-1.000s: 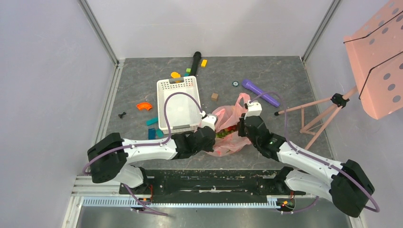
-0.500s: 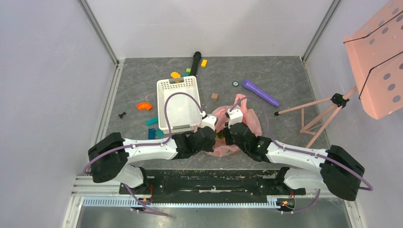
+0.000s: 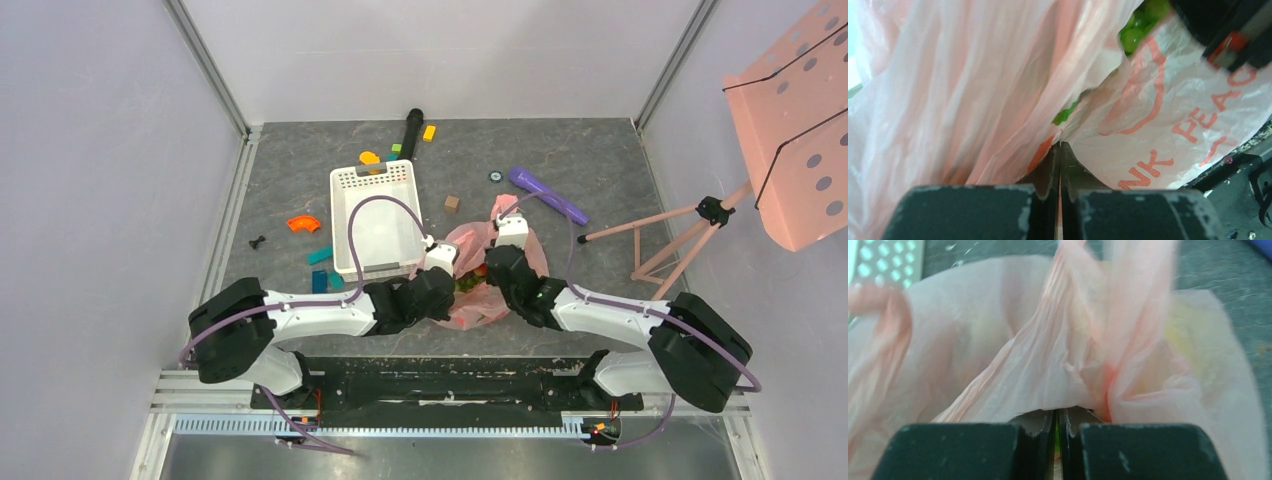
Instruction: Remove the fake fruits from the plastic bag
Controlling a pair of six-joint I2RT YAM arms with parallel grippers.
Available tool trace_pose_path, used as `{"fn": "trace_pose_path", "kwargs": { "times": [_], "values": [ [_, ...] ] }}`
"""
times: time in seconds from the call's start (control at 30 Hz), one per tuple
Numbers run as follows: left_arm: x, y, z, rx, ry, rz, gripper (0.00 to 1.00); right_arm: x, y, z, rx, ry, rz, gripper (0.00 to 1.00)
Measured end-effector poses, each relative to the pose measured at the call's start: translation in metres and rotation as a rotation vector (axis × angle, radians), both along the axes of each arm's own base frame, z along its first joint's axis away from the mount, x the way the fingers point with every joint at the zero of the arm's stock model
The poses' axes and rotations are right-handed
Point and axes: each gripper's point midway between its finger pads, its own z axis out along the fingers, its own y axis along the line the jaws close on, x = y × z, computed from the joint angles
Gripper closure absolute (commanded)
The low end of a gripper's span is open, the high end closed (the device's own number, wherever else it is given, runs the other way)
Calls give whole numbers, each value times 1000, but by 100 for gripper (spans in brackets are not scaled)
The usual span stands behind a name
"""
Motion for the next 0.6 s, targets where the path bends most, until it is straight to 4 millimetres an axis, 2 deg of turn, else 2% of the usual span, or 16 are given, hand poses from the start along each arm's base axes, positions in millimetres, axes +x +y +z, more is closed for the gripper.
{"fn": "trace_pose_path", "kwargs": {
  "times": [0.17, 0.47, 0.6],
  "values": [
    [-1, 2, -10, 16, 6, 1, 98, 21, -26, 3, 16, -11, -95, 95],
    [-1, 5, -15, 22, 4, 6, 98, 33, -49, 4, -6, -21, -152, 89],
    [-1, 6, -16, 23, 5, 6, 98, 36, -55, 5, -18, -18, -148, 77]
  ]
}}
